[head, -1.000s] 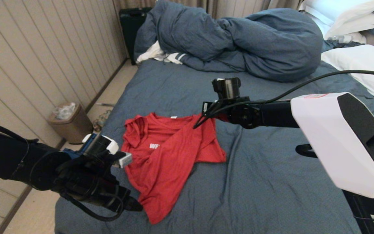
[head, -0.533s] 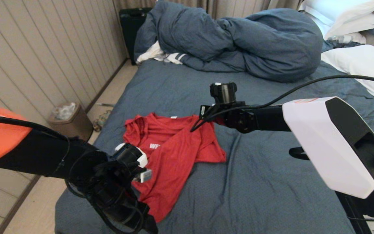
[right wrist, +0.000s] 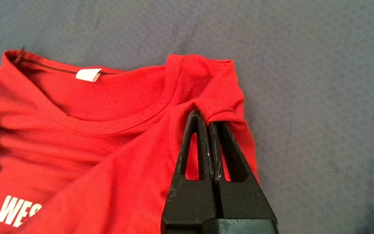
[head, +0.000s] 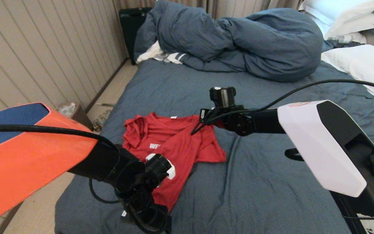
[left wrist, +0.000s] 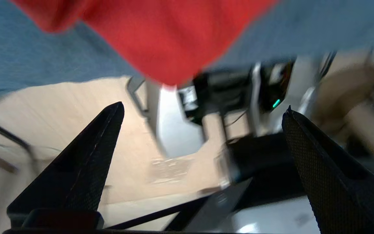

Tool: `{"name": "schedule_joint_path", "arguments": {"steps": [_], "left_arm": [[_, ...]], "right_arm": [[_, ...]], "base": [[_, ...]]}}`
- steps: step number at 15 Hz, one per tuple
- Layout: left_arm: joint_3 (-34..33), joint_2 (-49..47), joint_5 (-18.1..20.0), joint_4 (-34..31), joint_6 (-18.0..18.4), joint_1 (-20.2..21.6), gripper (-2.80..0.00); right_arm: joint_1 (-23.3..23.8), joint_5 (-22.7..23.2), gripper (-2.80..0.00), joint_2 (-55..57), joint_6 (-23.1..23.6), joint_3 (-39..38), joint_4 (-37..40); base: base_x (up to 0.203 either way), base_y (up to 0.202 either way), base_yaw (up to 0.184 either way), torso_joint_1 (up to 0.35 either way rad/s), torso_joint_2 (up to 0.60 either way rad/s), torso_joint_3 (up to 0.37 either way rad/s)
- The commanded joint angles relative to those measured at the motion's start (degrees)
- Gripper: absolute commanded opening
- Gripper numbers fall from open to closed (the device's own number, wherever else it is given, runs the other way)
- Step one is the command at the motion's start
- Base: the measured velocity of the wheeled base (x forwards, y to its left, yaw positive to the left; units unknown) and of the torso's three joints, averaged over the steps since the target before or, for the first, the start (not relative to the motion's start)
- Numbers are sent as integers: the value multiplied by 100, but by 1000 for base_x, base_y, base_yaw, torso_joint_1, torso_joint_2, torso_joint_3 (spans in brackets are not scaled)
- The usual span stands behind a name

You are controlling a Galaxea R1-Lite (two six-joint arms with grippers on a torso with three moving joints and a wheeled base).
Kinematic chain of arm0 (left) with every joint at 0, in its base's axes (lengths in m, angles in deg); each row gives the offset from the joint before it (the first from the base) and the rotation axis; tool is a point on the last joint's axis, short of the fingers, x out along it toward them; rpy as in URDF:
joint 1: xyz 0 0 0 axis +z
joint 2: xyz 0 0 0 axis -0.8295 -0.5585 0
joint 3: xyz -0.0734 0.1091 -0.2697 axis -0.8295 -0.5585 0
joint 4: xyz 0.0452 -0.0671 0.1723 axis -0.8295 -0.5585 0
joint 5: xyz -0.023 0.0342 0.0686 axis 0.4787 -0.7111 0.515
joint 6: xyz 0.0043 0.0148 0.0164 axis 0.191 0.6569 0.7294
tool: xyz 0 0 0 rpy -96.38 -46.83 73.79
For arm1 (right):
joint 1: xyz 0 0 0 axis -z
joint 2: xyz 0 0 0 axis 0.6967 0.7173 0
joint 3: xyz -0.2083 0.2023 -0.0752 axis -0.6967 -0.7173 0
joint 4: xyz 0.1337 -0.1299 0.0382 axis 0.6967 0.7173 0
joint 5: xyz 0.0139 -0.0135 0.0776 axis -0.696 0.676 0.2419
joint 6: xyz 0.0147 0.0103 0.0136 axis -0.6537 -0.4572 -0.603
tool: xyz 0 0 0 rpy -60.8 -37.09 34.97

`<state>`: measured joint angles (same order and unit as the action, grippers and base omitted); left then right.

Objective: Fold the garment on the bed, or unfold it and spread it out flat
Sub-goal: Fold the red T-shirt

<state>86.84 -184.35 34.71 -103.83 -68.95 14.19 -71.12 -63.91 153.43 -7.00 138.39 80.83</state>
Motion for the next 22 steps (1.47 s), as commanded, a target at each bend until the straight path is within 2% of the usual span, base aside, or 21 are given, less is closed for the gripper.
{"name": "schedule_joint_path", "arguments": {"steps": [1,2,7,10,15,16,22], "left_arm": [[219,-179,-78,-39,-438,-54,0],[313,-174,-230,-56,-608,-106,0],[559,-560,-868,115,-731,-136,0],[501,-663,-1345,496,-907,-56,0],[583,-727,-1458,664,-919,249,0],[574,-710,-1454,664,-919,249,-280],[472,-317,-1459,601,-987,242,-280]], "right_arm": [[6,-6,-280,31,-7,-1,-6],[6,-4,-280,31,-9,-1,-6],[50,56,-280,-4,-9,-1,-67],[43,71,-280,-30,-18,-9,-67],[41,65,-280,-31,-27,-10,-67],[41,65,-280,-40,-27,-10,-67],[41,65,-280,-49,-45,-18,-59]], "base": [[0,0,0,0,0,0],[0,0,0,0,0,0],[0,0,0,0,0,0],[0,0,0,0,0,0],[0,0,0,0,0,0],[0,0,0,0,0,0],[0,0,0,0,0,0]]}}
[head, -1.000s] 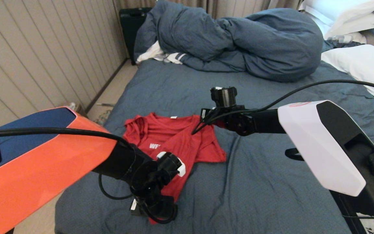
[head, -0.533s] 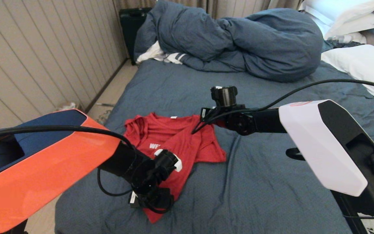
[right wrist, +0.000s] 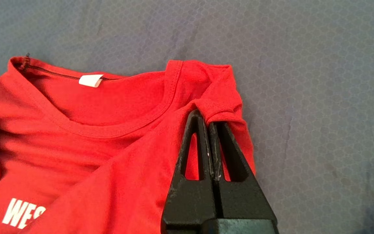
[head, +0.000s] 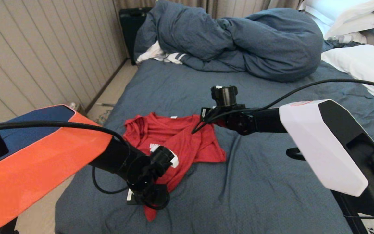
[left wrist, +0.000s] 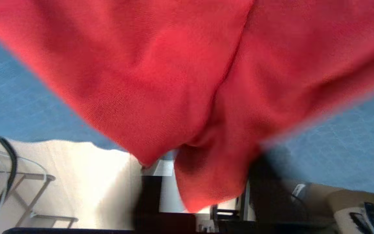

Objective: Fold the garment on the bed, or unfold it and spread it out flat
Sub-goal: Fold the red T-shirt

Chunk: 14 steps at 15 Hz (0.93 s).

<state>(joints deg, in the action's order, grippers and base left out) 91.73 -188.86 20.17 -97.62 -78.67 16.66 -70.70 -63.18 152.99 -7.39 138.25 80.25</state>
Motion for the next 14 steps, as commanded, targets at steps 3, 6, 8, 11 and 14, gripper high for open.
{"name": "schedule_joint_path", "arguments": {"steps": [3,6,8,11,14], "left_arm": [[-242,652,-8,-18,-56,-7,-280],[-546,1090,-8,-21,-39,-15,-280],[-646,1392,-8,-117,-30,-18,-280],[-820,1665,-8,-255,1,-42,-280],[-1133,1982,80,-218,-42,-63,-280]], "right_arm": [[-13,-17,-280,-180,-137,-120,37],[-62,-43,-280,-430,-219,-562,37],[-92,-53,-280,-813,-249,-1112,28],[-108,-55,-280,-1715,-263,-2264,26],[-212,-60,-280,-2717,-251,-3604,29]], "base": [[0,0,0,0,0,0],[0,0,0,0,0,0],[0,0,0,0,0,0],[0,0,0,0,0,0],[0,0,0,0,0,0]]}}
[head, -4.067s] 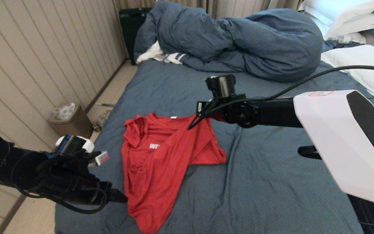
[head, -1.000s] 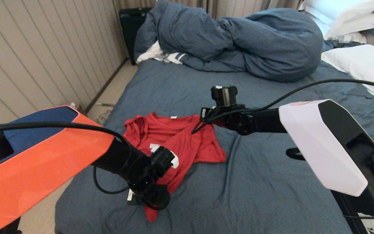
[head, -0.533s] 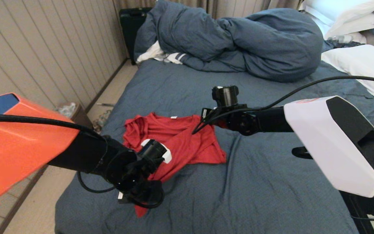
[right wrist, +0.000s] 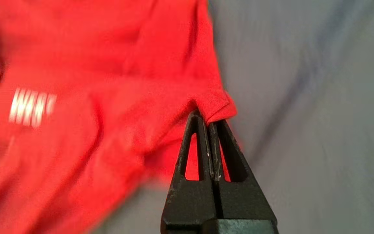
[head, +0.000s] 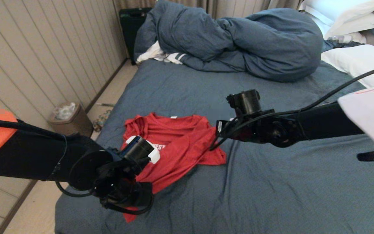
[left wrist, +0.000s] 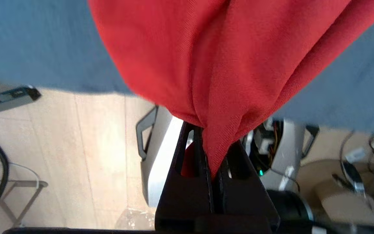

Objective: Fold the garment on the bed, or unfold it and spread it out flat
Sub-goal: Fold the red T-shirt

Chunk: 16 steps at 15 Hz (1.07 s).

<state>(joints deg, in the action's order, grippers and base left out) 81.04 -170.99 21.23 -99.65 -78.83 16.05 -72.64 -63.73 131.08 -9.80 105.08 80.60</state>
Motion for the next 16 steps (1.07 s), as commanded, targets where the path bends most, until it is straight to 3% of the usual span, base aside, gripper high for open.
{"name": "schedule_joint_path", "arguments": {"steps": [1,9,12,16], "left_arm": [[-241,348,87,5,-21,0,-280],[-1381,1553,348,91,104,-60,-280],[-1703,1829,574,90,122,-102,-280],[-1980,1906,580,114,79,-210,-280]], "right_arm": [[-102,-5,-280,-864,-7,-691,-2],[-1053,-31,-280,-2356,-55,-2966,17],[-1214,-55,-280,-2831,-207,-3680,24],[-1300,-75,-280,-3188,-387,-4381,15]], "base": [[0,0,0,0,0,0],[0,0,0,0,0,0],[0,0,0,0,0,0],[0,0,0,0,0,0]]}}
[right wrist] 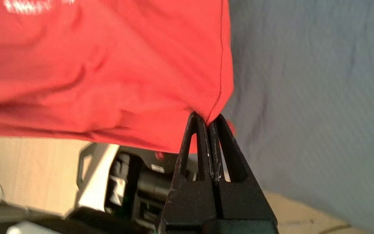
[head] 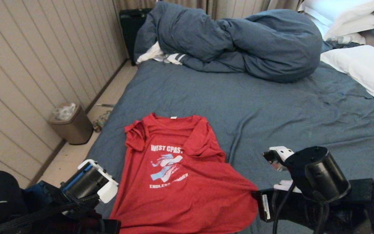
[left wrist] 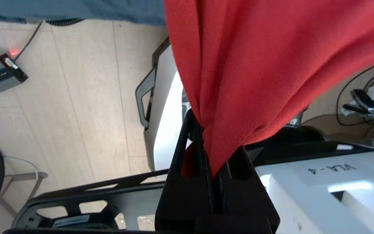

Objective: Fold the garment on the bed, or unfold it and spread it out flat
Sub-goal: Fold the red T-shirt

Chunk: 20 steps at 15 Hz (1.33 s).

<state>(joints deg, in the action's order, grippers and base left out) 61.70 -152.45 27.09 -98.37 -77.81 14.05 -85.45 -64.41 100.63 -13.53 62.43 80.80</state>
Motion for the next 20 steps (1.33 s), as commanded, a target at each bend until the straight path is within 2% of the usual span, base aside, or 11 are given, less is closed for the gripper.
{"name": "schedule_joint_path", "arguments": {"steps": [1,6,10,17,20], "left_arm": [[-135,91,-6,-14,-20,-10,-280],[-537,366,52,-14,20,-10,-280],[-874,651,153,-25,26,-133,-280],[-1192,954,159,-53,1,-221,-280],[-1074,970,121,-17,7,-220,-280]], "right_arm": [[-30,-8,-280,-190,-15,-261,-11],[-605,-101,-280,-617,-35,-775,139],[-1006,-167,-280,-1105,-223,-786,838],[-1228,-237,-280,-1231,-356,-891,1007],[-1238,-244,-280,-1170,-345,-709,992]], "base": [[0,0,0,0,0,0],[0,0,0,0,0,0],[0,0,0,0,0,0],[0,0,0,0,0,0],[0,0,0,0,0,0]]}}
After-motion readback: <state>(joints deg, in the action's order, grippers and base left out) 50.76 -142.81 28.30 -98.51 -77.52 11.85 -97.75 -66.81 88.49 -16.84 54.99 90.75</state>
